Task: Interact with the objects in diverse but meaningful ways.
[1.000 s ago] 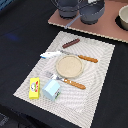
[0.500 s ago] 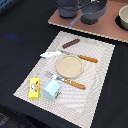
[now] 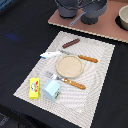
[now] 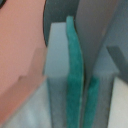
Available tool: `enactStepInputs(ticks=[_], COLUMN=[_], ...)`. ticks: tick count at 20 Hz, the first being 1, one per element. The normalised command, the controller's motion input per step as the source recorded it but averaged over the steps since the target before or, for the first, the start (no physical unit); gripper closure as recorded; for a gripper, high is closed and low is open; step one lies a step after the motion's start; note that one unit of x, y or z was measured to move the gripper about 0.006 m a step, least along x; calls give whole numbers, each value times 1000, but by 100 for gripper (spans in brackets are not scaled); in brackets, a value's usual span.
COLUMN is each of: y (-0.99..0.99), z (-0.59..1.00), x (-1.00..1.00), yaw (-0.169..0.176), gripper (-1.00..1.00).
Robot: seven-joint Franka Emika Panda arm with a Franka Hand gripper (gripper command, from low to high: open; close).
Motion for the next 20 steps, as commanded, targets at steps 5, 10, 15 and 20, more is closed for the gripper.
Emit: enactStepInputs(ticks=[5,10,15,20], y=[749,733,446,97], z=[62,37,129,159], x=[407,432,578,633], yaw=[0,0,-12,-60], gripper=[100,100,100,100])
